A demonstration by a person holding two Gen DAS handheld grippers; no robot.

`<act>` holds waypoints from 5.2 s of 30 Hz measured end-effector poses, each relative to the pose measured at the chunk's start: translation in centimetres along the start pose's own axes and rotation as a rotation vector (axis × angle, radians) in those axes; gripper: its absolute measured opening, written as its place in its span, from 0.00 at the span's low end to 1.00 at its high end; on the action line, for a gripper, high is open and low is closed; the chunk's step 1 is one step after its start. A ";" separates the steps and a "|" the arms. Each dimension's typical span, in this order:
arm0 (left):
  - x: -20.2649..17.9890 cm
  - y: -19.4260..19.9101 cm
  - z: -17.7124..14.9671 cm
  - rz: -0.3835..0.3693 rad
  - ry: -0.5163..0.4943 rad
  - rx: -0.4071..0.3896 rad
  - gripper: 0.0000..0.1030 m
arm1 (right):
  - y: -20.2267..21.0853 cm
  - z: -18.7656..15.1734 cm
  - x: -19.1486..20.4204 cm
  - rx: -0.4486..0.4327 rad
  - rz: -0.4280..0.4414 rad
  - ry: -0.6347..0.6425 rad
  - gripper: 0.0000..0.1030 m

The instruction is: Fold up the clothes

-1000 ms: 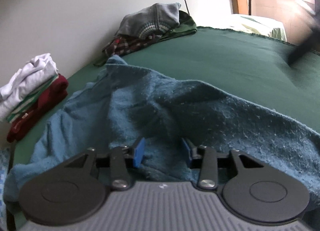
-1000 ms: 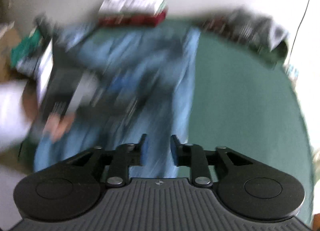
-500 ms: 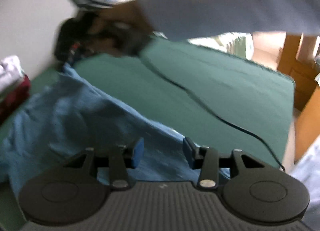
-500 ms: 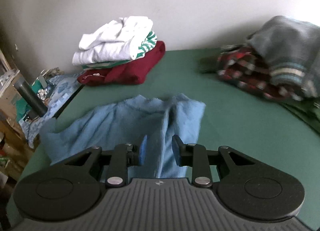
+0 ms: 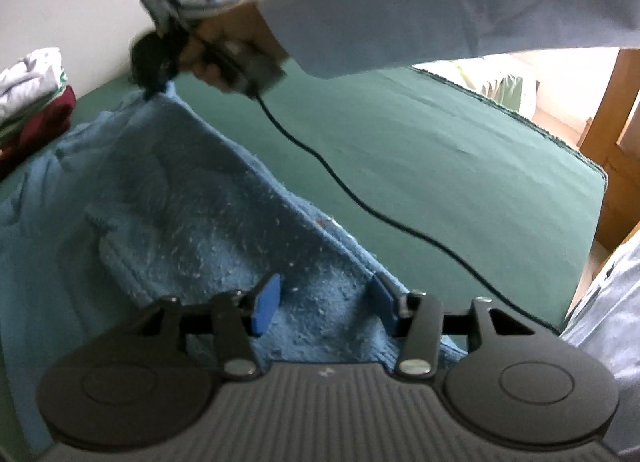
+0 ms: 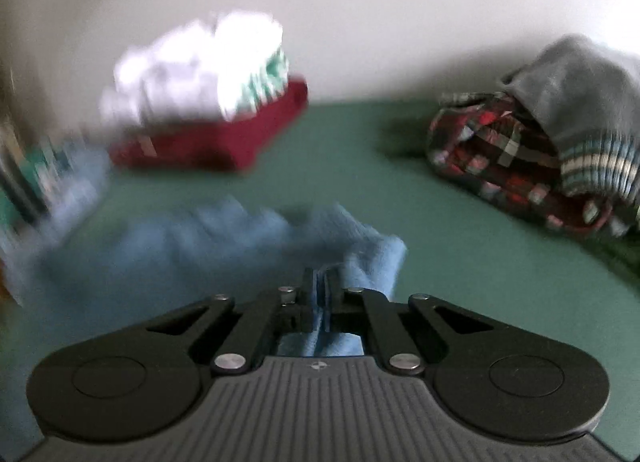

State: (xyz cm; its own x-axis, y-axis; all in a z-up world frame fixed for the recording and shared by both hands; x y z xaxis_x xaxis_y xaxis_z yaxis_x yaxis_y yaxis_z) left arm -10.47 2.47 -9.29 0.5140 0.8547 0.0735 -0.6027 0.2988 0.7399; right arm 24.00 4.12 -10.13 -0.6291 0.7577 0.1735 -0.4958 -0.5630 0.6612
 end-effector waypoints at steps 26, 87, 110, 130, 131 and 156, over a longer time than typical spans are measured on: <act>-1.4 0.1 1.8 -0.012 0.033 -0.041 0.14 | 1.5 -2.5 5.2 0.032 -0.128 0.320 0.00; 10.4 6.0 -6.4 0.199 0.321 -0.061 0.93 | 20.7 -21.1 12.5 0.085 -0.010 -0.023 0.20; 30.8 13.6 -13.3 0.610 0.707 0.067 0.31 | 2.0 -3.5 28.0 -0.028 0.285 0.375 0.66; 36.7 10.3 -17.4 0.358 0.722 0.064 0.84 | -4.8 4.1 30.2 -0.010 0.458 -0.008 0.09; 36.6 9.7 -16.8 0.343 0.706 0.058 0.84 | -3.3 4.4 29.4 -0.052 0.474 -0.028 0.09; 28.2 4.3 -9.5 0.164 0.242 -0.016 0.94 | -2.3 -0.1 26.0 -0.006 0.205 -0.023 0.61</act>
State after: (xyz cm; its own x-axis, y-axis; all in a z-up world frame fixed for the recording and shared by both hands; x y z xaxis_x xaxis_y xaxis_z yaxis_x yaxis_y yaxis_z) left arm -4.36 31.90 -10.40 0.2495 0.9680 0.0276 -0.6762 0.1537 0.7205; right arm 8.71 25.10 -7.22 -0.7037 0.6342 0.3203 -0.3624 -0.7081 0.6060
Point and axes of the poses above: each gripper's, at about its wrist camera, not at the fingertips, and y roughly against the way its jaws point, x to its left, z to its top, the point moved 1 cm from there along -y, roughly the way its jaws point, and after that the axes turned 6 degrees about -y, right-handed, at the moved point
